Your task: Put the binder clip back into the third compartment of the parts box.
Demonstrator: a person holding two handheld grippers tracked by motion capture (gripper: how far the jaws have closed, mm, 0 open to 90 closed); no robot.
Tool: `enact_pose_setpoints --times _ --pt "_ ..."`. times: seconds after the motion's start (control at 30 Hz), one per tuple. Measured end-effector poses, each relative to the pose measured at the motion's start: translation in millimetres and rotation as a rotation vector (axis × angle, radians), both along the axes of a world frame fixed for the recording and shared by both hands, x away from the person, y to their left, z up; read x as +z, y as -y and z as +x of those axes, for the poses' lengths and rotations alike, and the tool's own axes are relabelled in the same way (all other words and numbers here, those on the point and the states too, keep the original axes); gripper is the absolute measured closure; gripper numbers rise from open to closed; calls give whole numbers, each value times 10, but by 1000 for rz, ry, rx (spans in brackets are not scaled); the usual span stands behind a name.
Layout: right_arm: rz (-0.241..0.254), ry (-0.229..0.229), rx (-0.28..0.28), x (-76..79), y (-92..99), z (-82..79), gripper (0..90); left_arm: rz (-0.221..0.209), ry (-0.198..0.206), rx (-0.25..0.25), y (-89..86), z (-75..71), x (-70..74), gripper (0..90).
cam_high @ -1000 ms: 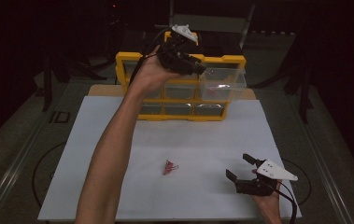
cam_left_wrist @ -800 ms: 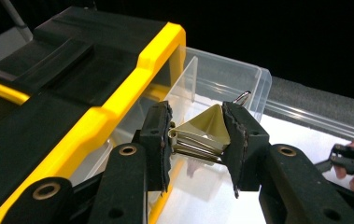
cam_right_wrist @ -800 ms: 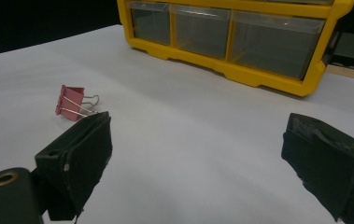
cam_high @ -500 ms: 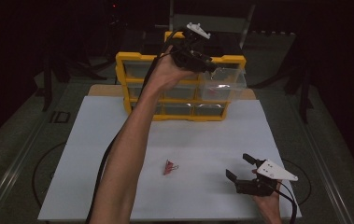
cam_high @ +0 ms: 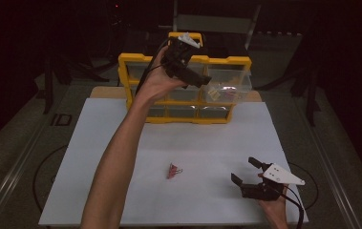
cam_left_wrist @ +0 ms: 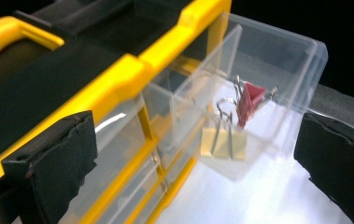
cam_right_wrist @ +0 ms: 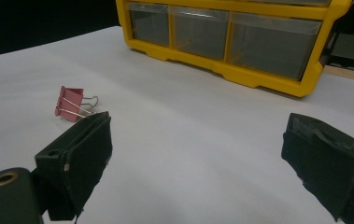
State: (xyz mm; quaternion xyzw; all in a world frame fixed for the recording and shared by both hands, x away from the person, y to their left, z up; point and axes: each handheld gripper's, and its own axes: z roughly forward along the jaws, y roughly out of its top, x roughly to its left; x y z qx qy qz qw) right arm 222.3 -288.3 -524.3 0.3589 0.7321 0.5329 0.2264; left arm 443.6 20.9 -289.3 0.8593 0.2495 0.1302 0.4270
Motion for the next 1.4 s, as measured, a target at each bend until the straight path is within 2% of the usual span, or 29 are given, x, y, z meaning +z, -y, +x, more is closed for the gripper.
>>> enact_pose_setpoints --times 0.33,0.53,0.6,0.7,0.73,0.97,1.1,1.4 --pt "4 -4 -1 1 3 -4 83 30 -5 20 -247 -196 -249 2" --pt "-1 -3 1 -1 0 -4 83 14 -14 32 -434 -341 -418 3" --pt "-3 -5 2 -2 -7 -4 83 33 -16 39 -483 -409 -501 3" --pt "-4 -4 4 -2 -12 -5 83 37 -17 39 -497 -437 -533 3" --pt "-4 -4 4 -2 -12 -5 83 61 -17 38 -527 -501 -609 3" --pt "-9 -9 4 -4 -29 -7 83 71 -26 34 -564 -631 -757 3" --pt "-9 -8 2 -4 -26 -8 83 93 -28 34 -555 -693 -828 3" --pt "-7 -8 0 -4 -17 -9 83 95 -40 38 -572 -865 -968 3"
